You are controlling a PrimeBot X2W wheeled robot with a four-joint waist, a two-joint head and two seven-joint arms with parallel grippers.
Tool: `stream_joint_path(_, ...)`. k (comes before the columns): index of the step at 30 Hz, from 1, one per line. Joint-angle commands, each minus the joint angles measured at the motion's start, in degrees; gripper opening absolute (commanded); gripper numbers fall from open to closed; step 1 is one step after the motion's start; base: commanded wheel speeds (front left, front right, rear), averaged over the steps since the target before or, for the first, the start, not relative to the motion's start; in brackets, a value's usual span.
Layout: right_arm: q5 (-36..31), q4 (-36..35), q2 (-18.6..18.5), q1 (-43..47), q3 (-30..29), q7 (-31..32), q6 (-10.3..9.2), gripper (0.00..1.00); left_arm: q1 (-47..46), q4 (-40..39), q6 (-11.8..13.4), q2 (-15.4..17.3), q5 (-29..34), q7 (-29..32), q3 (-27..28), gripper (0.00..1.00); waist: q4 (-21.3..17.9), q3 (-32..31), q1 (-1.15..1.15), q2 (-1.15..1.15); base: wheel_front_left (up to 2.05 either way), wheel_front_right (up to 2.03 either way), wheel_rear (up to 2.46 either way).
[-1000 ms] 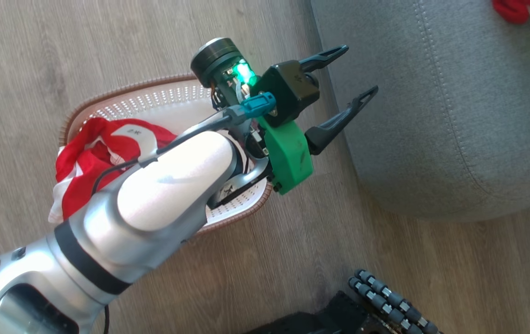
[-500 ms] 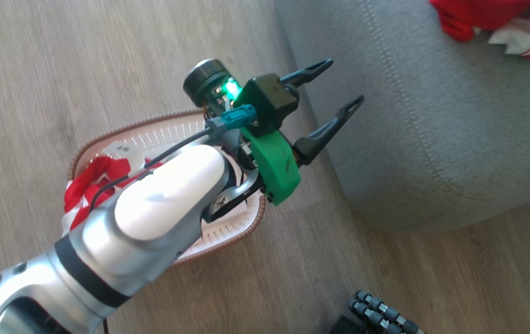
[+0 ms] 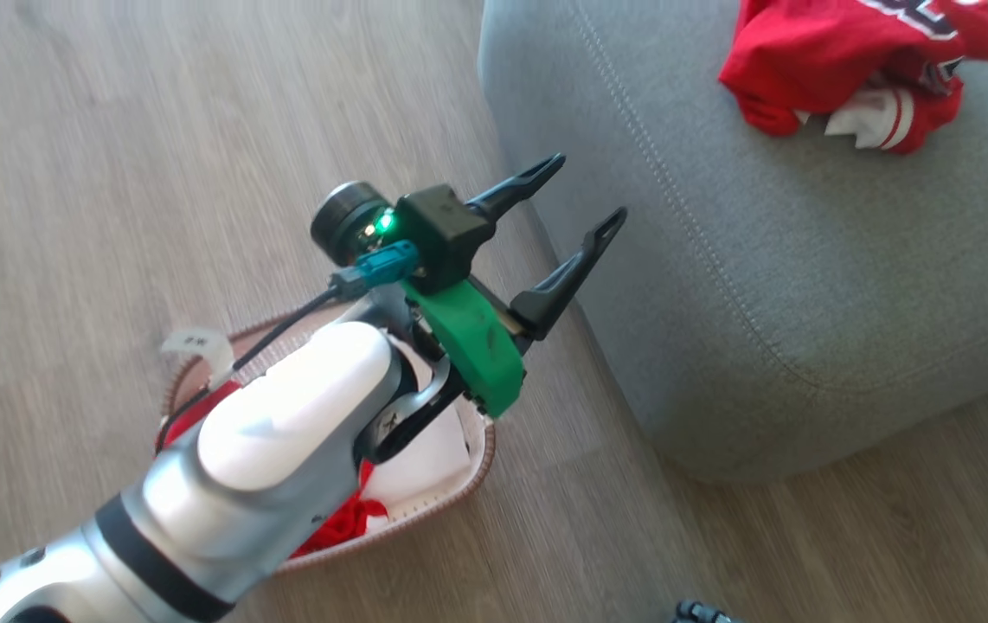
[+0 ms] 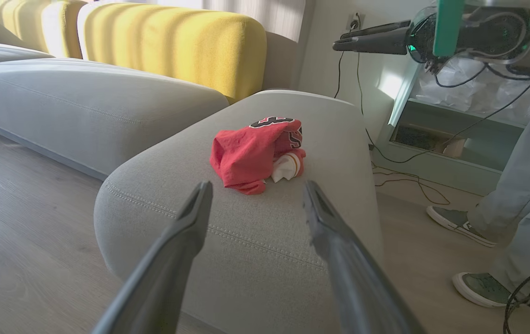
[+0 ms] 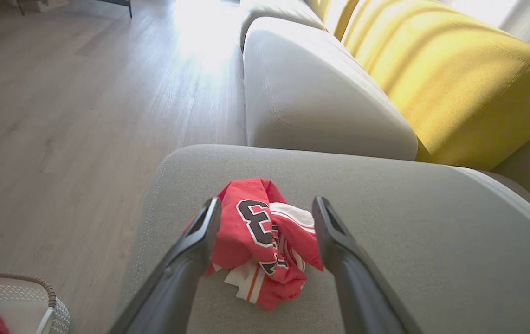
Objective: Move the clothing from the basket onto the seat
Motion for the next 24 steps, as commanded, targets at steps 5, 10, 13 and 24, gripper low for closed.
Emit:
stream_joint_path(5,0.2,-6.8,-3.9,5.6,-1.6,-2.8,0.4,1.0,1.5,-2.9,1.9,1.9,-1.4,-1.5,3.6,1.0,2.3,-5.6,0.0,0.0,0.0,0.0,0.0)
stream_joint_path(10,0.2,-10.9,-4.6,10.5,-4.6,-4.1,0.4,1.0,3.7,-3.8,3.2,3.0,-2.4,-2.0,4.2,1.0,5.0,-7.9,0.0,0.0,0.0,0.0,0.0)
stream_joint_path(13,-0.3,-13.1,-3.9,14.2,-6.9,-5.2,0.4,1.0,5.3,-4.2,4.3,3.8,-3.0,-2.4,4.9,1.0,6.9,-9.2,0.0,0.0,0.0,0.0,0.0)
stream_joint_path(24,-5.0,-19.1,2.6,29.9,-19.6,-10.5,0.4,1.0,10.1,-5.2,8.1,6.5,-5.6,-4.0,8.0,1.0,13.7,-12.2,0.0,0.0,0.0,0.0,0.0)
